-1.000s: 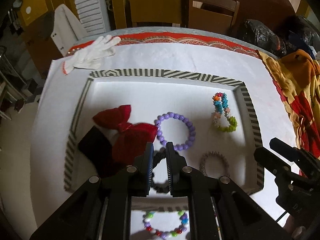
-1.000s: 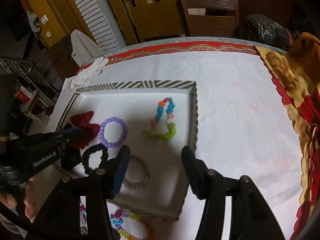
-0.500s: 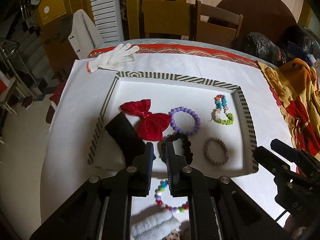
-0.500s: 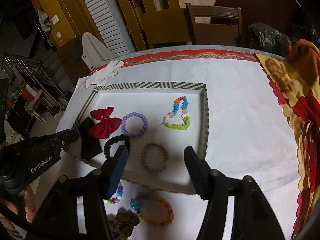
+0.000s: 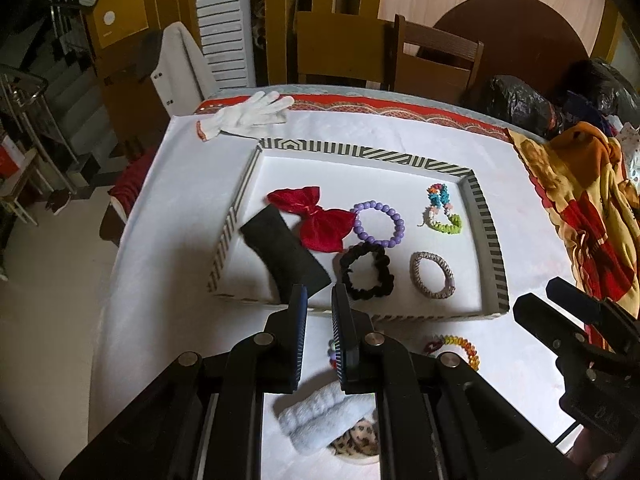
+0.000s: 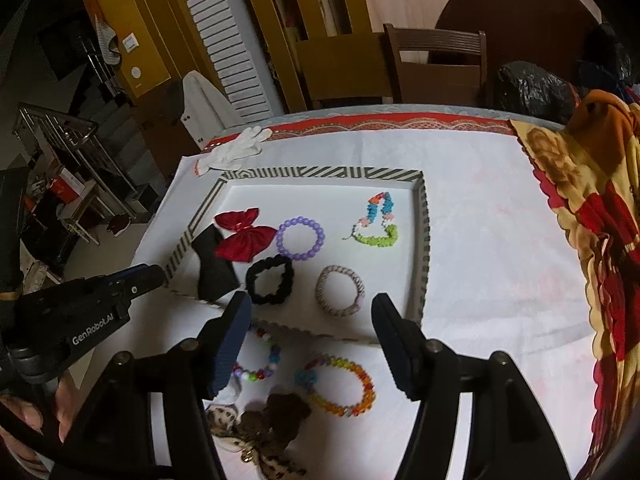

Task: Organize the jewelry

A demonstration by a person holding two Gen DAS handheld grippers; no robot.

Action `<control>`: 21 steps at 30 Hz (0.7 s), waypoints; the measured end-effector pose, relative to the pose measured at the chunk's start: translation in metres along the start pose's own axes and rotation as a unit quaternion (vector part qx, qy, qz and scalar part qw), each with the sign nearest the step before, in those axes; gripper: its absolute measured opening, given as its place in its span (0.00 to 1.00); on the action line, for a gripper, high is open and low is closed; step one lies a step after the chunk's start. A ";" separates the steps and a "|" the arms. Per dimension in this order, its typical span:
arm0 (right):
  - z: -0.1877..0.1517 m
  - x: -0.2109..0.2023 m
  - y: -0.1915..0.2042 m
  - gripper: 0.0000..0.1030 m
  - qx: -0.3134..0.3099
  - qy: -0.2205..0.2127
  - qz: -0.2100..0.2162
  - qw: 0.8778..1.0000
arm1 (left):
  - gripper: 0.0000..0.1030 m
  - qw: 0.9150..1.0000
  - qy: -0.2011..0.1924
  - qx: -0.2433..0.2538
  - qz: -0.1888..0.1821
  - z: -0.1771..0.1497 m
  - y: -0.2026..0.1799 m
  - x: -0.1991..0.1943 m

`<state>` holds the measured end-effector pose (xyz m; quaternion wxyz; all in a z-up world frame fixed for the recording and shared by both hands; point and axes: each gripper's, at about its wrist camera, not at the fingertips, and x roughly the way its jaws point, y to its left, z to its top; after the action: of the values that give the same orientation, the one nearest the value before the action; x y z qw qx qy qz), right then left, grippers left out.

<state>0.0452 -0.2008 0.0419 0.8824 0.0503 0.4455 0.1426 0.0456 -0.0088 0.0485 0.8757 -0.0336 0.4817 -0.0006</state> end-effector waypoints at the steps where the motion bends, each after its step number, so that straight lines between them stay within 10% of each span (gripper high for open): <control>1: -0.002 -0.002 0.003 0.64 -0.001 -0.001 0.000 1.000 | 0.00 1.000 -0.002 0.001 0.000 -0.002 0.002 -0.003; 21: -0.036 -0.040 0.032 0.66 -0.019 -0.016 0.001 1.000 | 0.00 1.000 -0.027 0.013 -0.002 -0.031 0.010 -0.047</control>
<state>-0.0126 -0.1830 0.0580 0.8902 0.0366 0.4282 0.1511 -0.0063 0.0004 0.0708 0.8885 -0.0232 0.4582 -0.0074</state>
